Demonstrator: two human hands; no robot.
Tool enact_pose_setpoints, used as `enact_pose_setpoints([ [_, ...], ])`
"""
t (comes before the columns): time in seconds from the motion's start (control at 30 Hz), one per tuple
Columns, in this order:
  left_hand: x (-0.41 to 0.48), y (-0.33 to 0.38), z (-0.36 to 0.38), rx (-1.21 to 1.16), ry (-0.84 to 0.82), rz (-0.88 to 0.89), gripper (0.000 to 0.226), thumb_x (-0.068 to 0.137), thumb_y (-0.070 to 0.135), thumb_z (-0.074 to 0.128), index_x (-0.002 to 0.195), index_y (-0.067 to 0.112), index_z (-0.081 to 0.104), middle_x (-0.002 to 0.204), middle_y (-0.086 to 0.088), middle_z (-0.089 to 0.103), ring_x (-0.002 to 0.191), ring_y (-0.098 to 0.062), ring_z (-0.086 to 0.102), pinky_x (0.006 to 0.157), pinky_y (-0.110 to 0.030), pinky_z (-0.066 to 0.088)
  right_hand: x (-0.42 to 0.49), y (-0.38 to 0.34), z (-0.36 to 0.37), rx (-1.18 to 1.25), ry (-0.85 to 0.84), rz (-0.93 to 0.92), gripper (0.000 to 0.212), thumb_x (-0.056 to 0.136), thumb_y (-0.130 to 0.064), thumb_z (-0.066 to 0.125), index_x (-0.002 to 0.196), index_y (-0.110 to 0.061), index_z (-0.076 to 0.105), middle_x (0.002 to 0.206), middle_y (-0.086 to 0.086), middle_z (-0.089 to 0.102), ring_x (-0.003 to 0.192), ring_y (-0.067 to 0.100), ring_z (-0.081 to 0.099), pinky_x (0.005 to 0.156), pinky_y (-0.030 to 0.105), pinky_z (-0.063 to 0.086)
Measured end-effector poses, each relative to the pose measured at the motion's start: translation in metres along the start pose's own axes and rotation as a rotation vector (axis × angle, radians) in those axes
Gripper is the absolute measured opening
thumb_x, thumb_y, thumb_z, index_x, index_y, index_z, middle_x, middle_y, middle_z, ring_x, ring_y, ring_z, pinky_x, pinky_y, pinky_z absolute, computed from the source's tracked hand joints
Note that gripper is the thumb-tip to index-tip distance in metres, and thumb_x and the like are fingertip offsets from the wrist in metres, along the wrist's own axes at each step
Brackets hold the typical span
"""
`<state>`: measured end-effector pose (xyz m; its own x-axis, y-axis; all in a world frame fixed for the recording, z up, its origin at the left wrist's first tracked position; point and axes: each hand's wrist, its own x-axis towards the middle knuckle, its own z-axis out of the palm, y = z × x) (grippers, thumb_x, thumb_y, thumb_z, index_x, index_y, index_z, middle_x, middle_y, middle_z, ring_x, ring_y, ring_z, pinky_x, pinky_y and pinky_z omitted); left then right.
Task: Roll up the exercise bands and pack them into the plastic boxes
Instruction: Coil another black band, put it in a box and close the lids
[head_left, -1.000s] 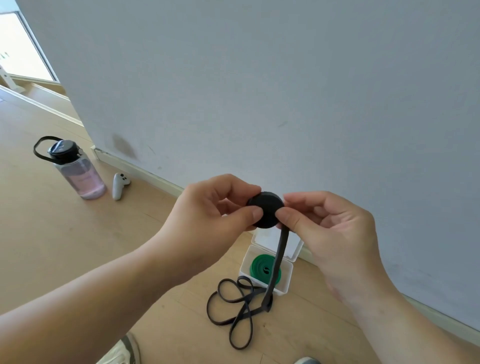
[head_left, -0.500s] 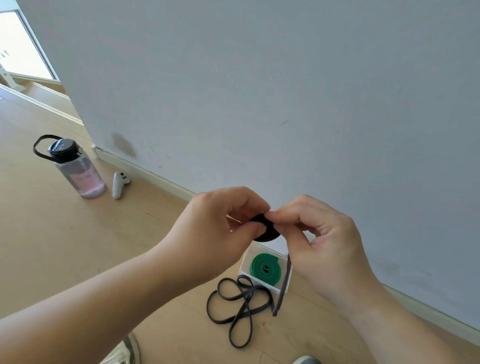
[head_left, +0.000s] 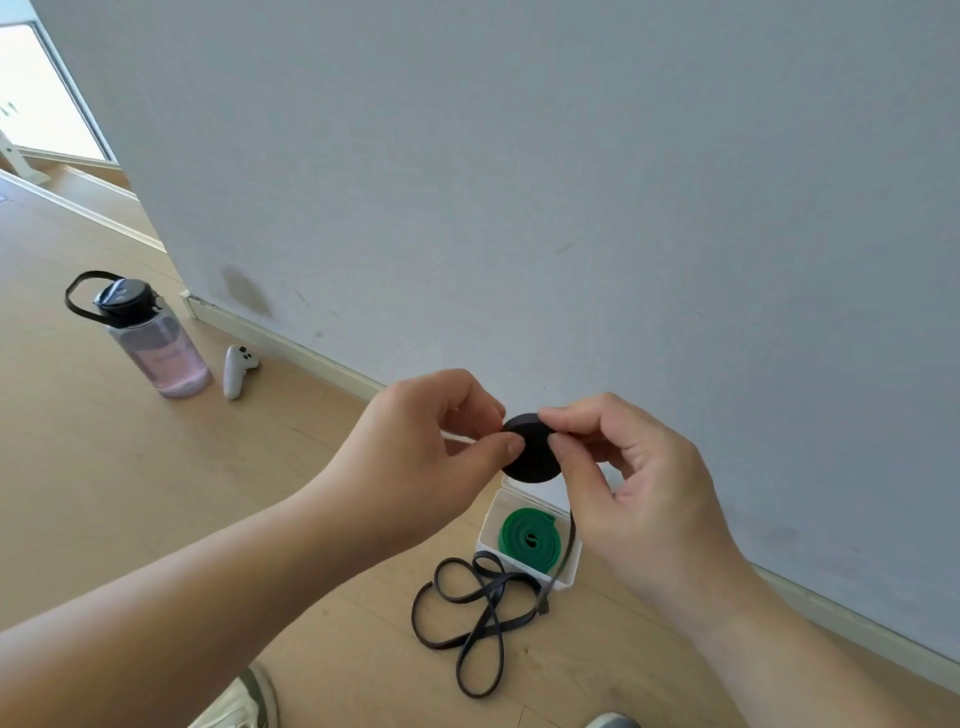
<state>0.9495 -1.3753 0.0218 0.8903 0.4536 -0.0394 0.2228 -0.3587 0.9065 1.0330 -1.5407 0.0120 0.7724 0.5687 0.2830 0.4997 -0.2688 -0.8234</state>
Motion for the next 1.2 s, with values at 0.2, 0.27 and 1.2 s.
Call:
enact_pose_setpoints([
  [0.2,-0.006,0.004,-0.002,-0.019,-0.073,0.137,0.018,0.086,0.004,0.077,0.089,0.022,0.075,0.083,0.016,0.077,0.078,0.005,0.072,0.068,-0.007,0.051,0.003,0.004,-0.003,-0.080,0.013,-0.084,0.032,0.089,0.010,0.068,0.093,-0.019,0.079,0.086,-0.009,0.076,0.087,0.009,0.072,0.077,0.017,0.055],
  [0.27,-0.003,0.002,-0.003,-0.021,-0.054,0.089,0.019,0.087,0.008,0.078,0.082,0.026,0.075,0.082,0.015,0.077,0.078,0.001,0.073,0.071,-0.011,0.053,0.003,0.001,-0.002,0.047,0.032,0.024,0.029,0.087,0.005,0.075,0.092,-0.023,0.081,0.085,-0.011,0.079,0.086,0.006,0.075,0.077,0.014,0.056],
  [1.2,0.002,0.001,-0.002,-0.425,0.022,-0.004,0.028,0.096,-0.003,0.064,0.102,0.023,0.074,0.101,-0.006,0.075,0.095,-0.018,0.075,0.081,-0.026,0.062,0.006,-0.007,-0.001,0.352,0.118,0.177,0.031,0.086,0.001,0.077,0.095,-0.028,0.079,0.091,-0.006,0.081,0.084,0.015,0.078,0.081,0.024,0.061],
])
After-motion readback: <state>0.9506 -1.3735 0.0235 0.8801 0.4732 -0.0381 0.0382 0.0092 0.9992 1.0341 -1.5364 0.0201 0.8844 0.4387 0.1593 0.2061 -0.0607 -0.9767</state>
